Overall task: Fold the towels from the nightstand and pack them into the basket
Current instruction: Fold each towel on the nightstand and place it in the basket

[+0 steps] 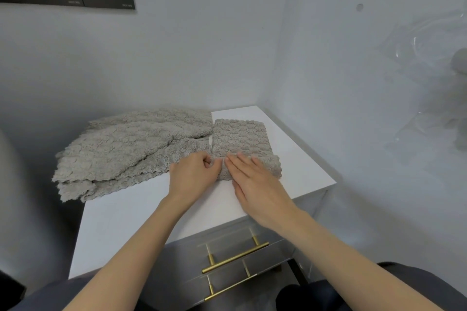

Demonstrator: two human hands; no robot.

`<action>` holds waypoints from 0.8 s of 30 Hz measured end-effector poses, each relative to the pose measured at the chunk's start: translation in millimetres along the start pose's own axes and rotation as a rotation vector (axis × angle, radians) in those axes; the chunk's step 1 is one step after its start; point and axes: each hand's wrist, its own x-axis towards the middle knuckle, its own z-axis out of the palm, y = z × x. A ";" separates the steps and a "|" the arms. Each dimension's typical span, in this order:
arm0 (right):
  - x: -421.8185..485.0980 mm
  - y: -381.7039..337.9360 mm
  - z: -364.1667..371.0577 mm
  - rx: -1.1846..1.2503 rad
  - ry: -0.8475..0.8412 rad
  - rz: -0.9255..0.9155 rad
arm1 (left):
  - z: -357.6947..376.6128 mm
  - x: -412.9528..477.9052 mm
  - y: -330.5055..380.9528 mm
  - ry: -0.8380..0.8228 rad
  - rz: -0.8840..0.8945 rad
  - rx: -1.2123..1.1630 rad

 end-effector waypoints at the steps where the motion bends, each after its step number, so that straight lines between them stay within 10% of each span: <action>1: -0.4 2.2 1.9 -0.016 -0.023 0.003 | -0.1 -0.4 0.4 -0.002 -0.002 0.009; 14: -20.9 35.3 -14.7 0.002 -0.117 0.210 | -6.1 -5.2 3.6 0.008 0.017 0.047; 24: -24.2 43.9 -21.4 -0.023 -0.060 0.223 | -18.4 -15.7 6.9 0.077 0.569 0.306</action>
